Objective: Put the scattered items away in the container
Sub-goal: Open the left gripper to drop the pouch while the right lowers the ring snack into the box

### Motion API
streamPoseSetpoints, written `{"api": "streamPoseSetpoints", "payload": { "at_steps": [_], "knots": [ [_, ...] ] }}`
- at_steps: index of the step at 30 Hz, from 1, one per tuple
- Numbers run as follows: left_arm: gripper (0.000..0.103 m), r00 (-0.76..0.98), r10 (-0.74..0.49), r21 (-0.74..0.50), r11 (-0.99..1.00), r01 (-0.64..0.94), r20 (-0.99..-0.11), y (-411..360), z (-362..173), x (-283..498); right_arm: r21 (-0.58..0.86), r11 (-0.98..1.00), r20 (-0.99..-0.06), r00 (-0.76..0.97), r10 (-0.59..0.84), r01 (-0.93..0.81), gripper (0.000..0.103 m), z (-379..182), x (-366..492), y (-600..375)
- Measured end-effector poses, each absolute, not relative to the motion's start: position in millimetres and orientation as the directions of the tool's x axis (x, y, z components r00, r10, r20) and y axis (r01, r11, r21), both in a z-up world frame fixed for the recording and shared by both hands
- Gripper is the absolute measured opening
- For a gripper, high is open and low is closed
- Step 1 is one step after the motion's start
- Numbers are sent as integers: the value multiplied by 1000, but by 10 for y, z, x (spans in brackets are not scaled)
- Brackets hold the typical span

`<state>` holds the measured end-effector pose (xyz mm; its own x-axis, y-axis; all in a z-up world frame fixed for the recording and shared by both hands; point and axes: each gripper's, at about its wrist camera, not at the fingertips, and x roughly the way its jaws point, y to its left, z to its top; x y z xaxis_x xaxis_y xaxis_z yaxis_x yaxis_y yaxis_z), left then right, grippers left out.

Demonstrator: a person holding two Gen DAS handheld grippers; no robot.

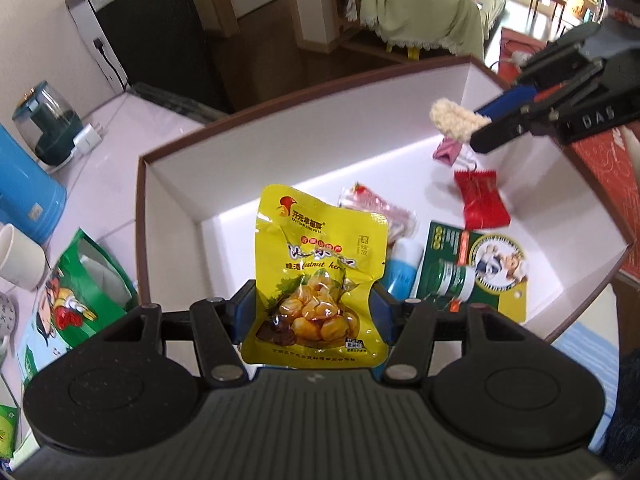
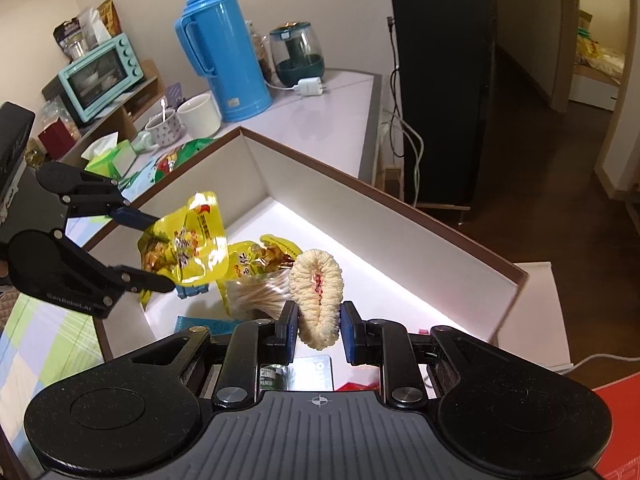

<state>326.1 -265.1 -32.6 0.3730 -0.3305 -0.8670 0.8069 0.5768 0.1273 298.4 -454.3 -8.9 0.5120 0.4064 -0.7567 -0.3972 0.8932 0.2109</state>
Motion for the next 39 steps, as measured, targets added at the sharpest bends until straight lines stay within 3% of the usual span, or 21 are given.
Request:
{"api": "streamPoseSetpoints", "payload": {
  "at_steps": [23,27,31,39],
  "knots": [
    [62,369,-209,173,612,772,-906,-2720,-739,3507,208,893,-788,473,395,-399,22,-265,3172,-4468],
    [65,376,-221,169,618,768,-900,-2710,-711,3512,204,894,-791,472,390,-398,22,-276,3186,-4460],
    [77,400,-236,178,623,762,-886,-2709,-636,3497,195,897,-794,474,381,-396,22,-281,3200,-4446],
    [78,431,-254,187,636,749,-866,-2667,-485,3452,177,903,-814,457,358,-391,22,-365,3269,-4427]
  ]
}}
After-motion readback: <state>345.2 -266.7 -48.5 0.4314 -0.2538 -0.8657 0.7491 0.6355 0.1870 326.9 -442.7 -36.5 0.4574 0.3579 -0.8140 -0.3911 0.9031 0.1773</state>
